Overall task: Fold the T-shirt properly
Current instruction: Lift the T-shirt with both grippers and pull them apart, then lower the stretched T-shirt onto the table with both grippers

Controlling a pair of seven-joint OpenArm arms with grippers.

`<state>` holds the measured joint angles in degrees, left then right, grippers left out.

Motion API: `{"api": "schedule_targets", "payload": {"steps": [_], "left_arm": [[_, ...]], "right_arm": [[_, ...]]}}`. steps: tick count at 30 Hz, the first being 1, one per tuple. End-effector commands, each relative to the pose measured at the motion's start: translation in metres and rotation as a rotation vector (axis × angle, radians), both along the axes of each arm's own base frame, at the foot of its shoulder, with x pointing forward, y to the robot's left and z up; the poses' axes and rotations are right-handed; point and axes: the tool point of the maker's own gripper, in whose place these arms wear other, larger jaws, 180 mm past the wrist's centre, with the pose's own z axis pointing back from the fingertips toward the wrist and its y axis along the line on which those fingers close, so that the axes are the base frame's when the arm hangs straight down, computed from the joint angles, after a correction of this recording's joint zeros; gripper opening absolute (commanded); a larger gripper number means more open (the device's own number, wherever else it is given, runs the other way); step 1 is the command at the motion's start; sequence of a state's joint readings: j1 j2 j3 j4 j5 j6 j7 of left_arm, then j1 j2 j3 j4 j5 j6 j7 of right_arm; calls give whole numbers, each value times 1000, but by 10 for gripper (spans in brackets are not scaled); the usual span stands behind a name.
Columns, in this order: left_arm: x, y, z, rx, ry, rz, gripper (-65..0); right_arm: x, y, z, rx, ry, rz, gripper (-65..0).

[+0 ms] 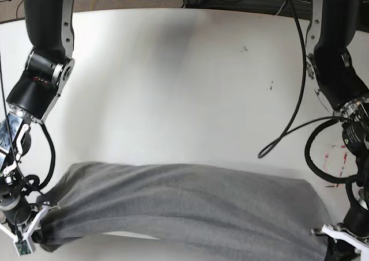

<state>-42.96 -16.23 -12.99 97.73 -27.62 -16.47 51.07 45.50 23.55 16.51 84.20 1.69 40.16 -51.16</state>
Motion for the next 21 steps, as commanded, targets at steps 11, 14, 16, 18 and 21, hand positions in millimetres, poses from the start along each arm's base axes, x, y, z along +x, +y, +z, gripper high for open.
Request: {"api": "schedule_targets", "payload": {"steps": [11, 14, 16, 18, 21], "left_arm": [[-23, 26, 122, 34, -273, 58, -650], [-31, 35, 150, 40, -327, 77, -650], [-33, 39, 163, 40, -349, 85, -650], [-36, 44, 176, 35, -369, 92, -650], [-40, 52, 196, 24, -396, 102, -650]], "right_arm": [[19, 10, 158, -111, -249, 40, -648], [19, 14, 182, -140, -277, 46, -648], [20, 18, 197, -154, -293, 53, -648], [20, 20, 208, -161, -303, 56, -648], [20, 21, 225, -164, -323, 56, -648]]}}
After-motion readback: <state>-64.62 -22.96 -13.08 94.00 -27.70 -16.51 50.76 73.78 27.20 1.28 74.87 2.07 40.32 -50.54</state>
